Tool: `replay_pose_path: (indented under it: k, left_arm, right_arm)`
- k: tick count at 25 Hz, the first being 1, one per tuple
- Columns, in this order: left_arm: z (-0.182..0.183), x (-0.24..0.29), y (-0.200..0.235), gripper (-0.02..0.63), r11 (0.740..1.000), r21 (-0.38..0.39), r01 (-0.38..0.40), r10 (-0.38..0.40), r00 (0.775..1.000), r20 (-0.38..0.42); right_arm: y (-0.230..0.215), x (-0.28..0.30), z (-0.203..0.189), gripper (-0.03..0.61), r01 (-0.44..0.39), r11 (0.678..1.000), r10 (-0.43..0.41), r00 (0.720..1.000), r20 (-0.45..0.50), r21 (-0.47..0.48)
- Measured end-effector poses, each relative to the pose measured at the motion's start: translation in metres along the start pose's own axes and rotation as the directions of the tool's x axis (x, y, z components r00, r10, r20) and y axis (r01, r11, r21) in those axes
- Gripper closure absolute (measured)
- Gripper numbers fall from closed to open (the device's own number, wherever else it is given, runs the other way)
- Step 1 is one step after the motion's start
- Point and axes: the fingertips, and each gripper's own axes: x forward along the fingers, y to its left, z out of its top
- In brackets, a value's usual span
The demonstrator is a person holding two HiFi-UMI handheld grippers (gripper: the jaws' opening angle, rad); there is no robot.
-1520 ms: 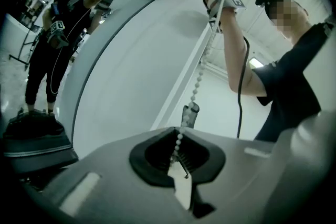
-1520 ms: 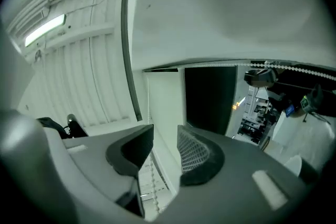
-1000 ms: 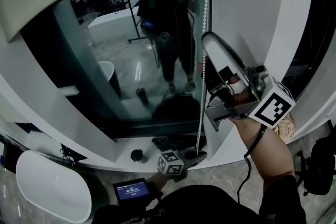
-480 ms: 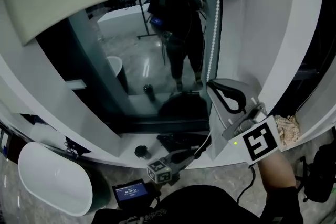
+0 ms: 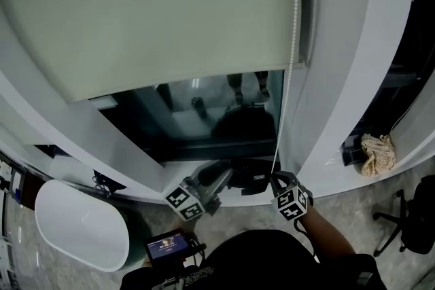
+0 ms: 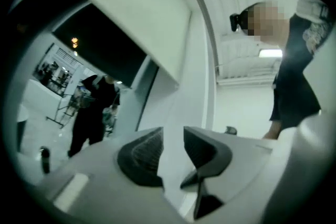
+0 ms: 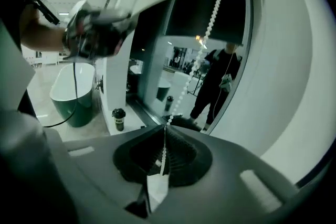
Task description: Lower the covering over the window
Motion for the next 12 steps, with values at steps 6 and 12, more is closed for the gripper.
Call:
replay_pose_path:
  k: [6, 12]
  left_arm:
    - [0.081, 0.100, -0.079, 0.472, 0.937, 0.027, 0.349, -0.349, 0.926, 0.142]
    - [0.140, 0.134, -0.097, 0.472, 0.892, 0.042, 0.449, -0.445, 0.862, 0.243]
  right_arm:
    - [0.026, 0.000, -0.013, 0.563, -0.046, 0.999, 0.045, 0.998, -0.045, -0.011]
    - [0.037, -0.013, -0.016, 0.563, -0.029, 0.999, 0.027, 0.999, -0.039, -0.035]
